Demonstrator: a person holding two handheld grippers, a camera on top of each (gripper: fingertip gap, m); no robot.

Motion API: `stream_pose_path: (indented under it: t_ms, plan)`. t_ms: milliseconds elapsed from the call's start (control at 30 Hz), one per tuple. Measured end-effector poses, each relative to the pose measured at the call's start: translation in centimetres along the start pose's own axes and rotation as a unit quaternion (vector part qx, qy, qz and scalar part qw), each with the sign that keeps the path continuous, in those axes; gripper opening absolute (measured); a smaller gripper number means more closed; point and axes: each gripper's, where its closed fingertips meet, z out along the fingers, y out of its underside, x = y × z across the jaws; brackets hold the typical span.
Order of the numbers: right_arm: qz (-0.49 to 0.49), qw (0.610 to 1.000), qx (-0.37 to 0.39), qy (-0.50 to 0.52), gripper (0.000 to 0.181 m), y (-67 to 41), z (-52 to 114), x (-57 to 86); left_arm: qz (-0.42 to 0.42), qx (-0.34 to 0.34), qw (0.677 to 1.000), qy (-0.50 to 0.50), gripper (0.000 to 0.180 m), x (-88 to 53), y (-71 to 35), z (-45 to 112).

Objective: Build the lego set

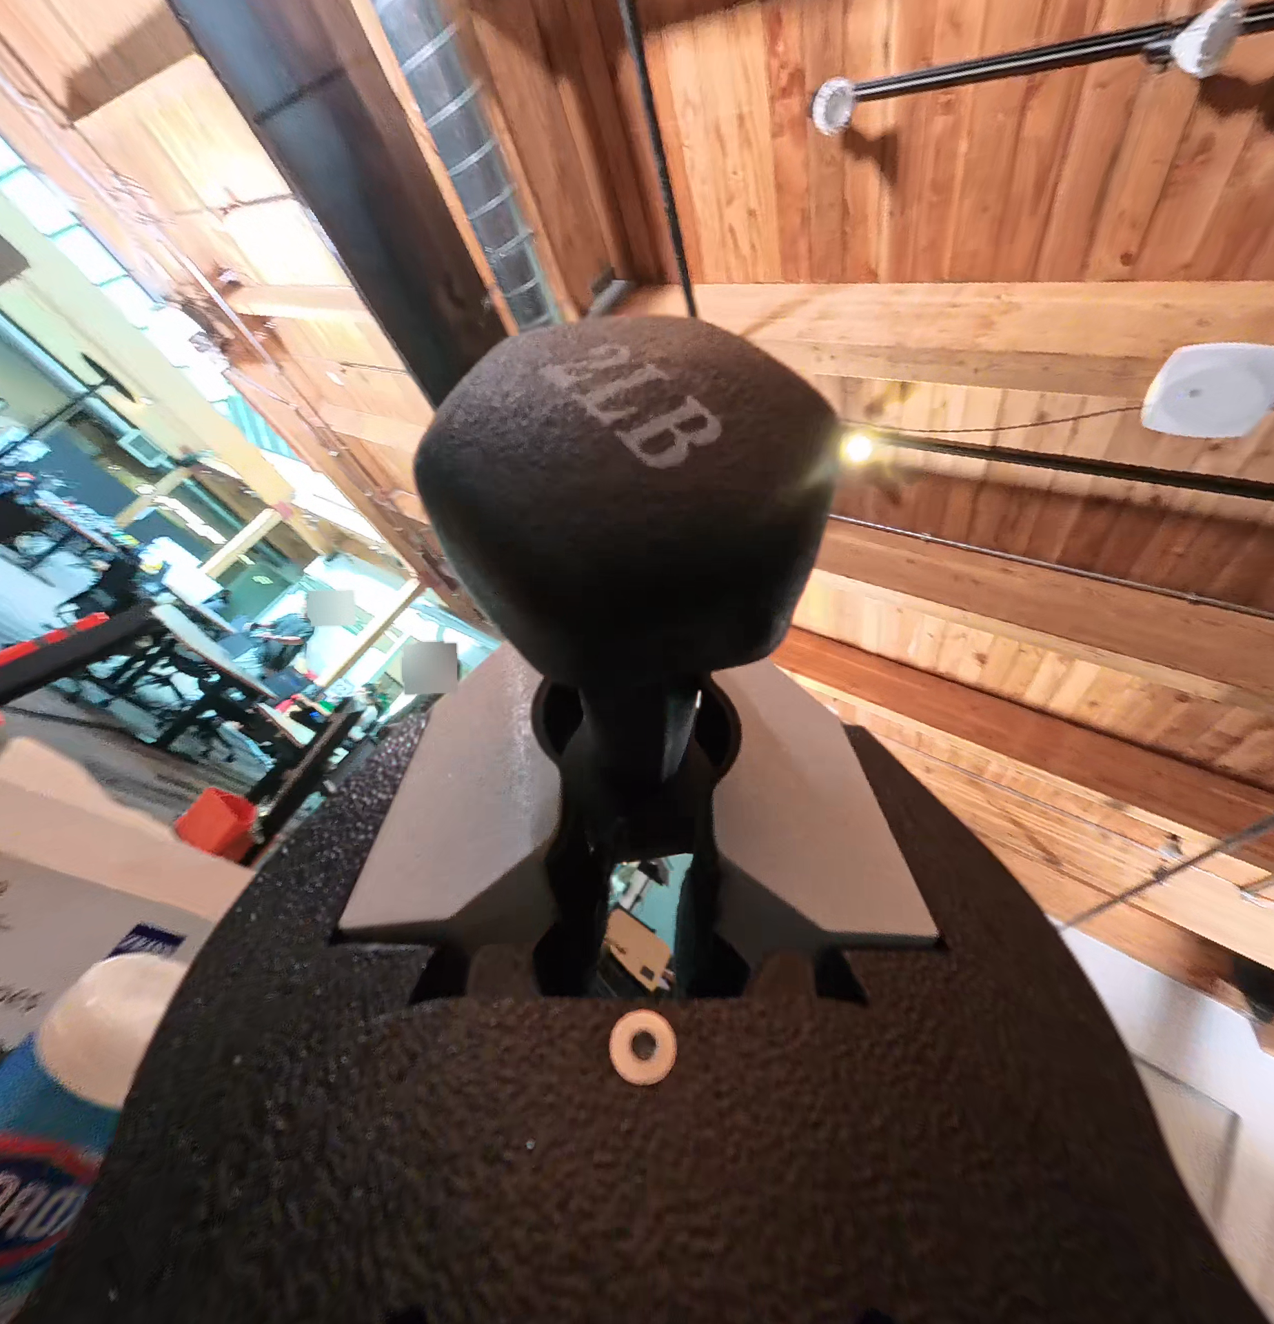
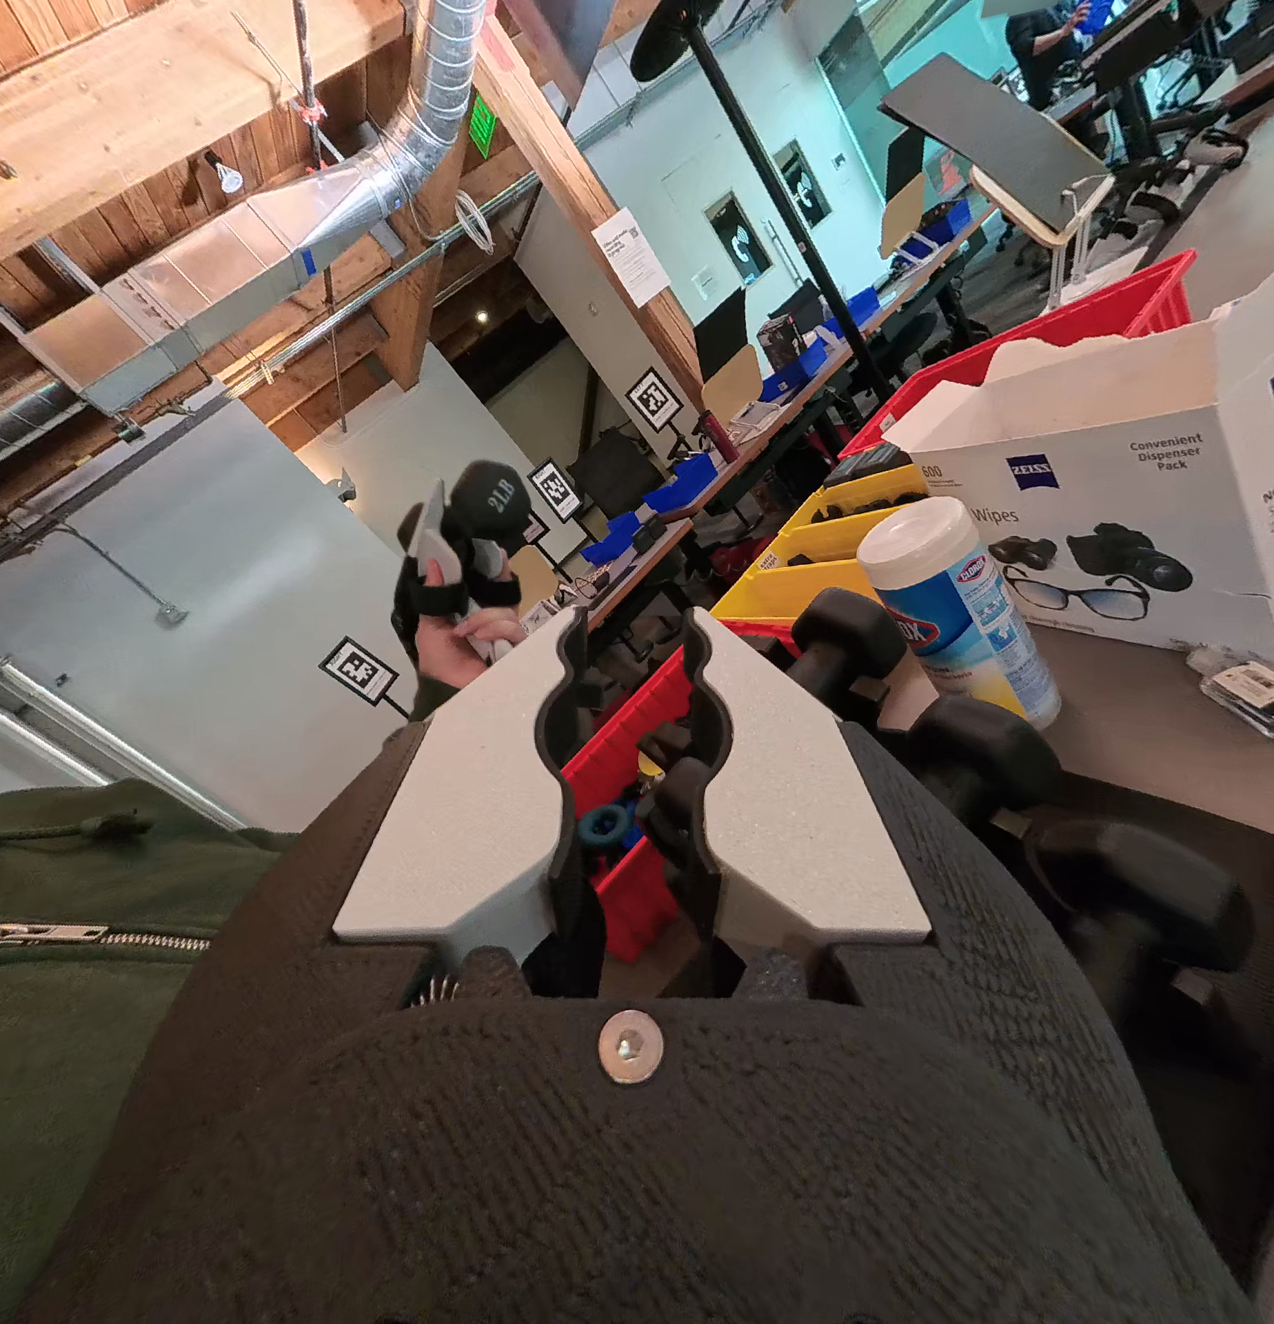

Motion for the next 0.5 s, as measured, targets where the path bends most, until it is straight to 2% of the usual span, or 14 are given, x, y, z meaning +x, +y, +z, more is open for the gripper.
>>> stream_pose_path:
  t_ms: [233, 500]
  plan:
    - [0.012, 1.0, 0.003, 0.007, 0.025, 0.6, -0.2, 0.4, -0.019, 0.045, 0.994, -0.093, 0.025, -6.0, 0.5, -5.1]
    - [-0.001, 0.999, 0.016, 0.043, 0.025, 0.9, -0.5, 1.4, -0.074, 0.06, 0.976, -0.198, 0.026, -13.0, 3.7, -11.8]
